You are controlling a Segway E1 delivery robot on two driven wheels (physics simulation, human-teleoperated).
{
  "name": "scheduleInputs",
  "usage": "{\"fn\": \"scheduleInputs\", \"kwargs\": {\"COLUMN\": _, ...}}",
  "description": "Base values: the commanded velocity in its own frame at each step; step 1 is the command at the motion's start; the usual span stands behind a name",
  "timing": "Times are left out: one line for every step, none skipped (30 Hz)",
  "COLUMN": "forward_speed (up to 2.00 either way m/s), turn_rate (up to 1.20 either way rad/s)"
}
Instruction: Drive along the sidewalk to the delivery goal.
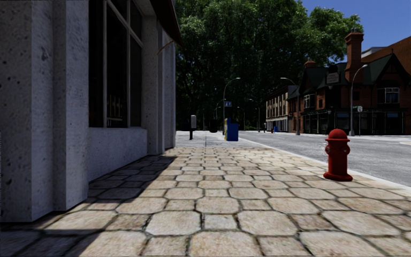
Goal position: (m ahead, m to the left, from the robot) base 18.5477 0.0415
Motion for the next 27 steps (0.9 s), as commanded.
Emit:
{"fn": "scheduleInputs", "kwargs": {"forward_speed": 2.0, "turn_rate": 0.0}}
{"fn": "scheduleInputs", "kwargs": {"forward_speed": 2.0, "turn_rate": 0.0}}
{"fn": "scheduleInputs", "kwargs": {"forward_speed": 2.0, "turn_rate": 0.0}}
{"fn": "scheduleInputs", "kwargs": {"forward_speed": 2.0, "turn_rate": 0.0}}
{"fn": "scheduleInputs", "kwargs": {"forward_speed": 2.0, "turn_rate": 0.0}}
{"fn": "scheduleInputs", "kwargs": {"forward_speed": 2.0, "turn_rate": 0.0}}
{"fn": "scheduleInputs", "kwargs": {"forward_speed": 2.0, "turn_rate": 0.0}}
{"fn": "scheduleInputs", "kwargs": {"forward_speed": 2.0, "turn_rate": 0.0}}
{"fn": "scheduleInputs", "kwargs": {"forward_speed": 2.0, "turn_rate": 0.0}}
{"fn": "scheduleInputs", "kwargs": {"forward_speed": 2.0, "turn_rate": 0.0}}
{"fn": "scheduleInputs", "kwargs": {"forward_speed": 2.0, "turn_rate": 0.0}}
{"fn": "scheduleInputs", "kwargs": {"forward_speed": 2.0, "turn_rate": 0.0}}
{"fn": "scheduleInputs", "kwargs": {"forward_speed": 2.0, "turn_rate": 0.0}}
{"fn": "scheduleInputs", "kwargs": {"forward_speed": 2.0, "turn_rate": 0.0}}
{"fn": "scheduleInputs", "kwargs": {"forward_speed": 2.0, "turn_rate": 0.0}}
{"fn": "scheduleInputs", "kwargs": {"forward_speed": 2.0, "turn_rate": 0.0}}
{"fn": "scheduleInputs", "kwargs": {"forward_speed": 2.0, "turn_rate": 0.0}}
{"fn": "scheduleInputs", "kwargs": {"forward_speed": 2.0, "turn_rate": 0.0}}
{"fn": "scheduleInputs", "kwargs": {"forward_speed": 2.0, "turn_rate": 0.0}}
{"fn": "scheduleInputs", "kwargs": {"forward_speed": 2.0, "turn_rate": 0.0}}
{"fn": "scheduleInputs", "kwargs": {"forward_speed": 2.0, "turn_rate": 0.0}}
{"fn": "scheduleInputs", "kwargs": {"forward_speed": 2.0, "turn_rate": 0.0}}
{"fn": "scheduleInputs", "kwargs": {"forward_speed": 2.0, "turn_rate": 0.0}}
{"fn": "scheduleInputs", "kwargs": {"forward_speed": 2.0, "turn_rate": 0.0}}
{"fn": "scheduleInputs", "kwargs": {"forward_speed": 2.0, "turn_rate": 0.0}}
{"fn": "scheduleInputs", "kwargs": {"forward_speed": 2.0, "turn_rate": 0.0}}
{"fn": "scheduleInputs", "kwargs": {"forward_speed": 2.0, "turn_rate": 0.0}}
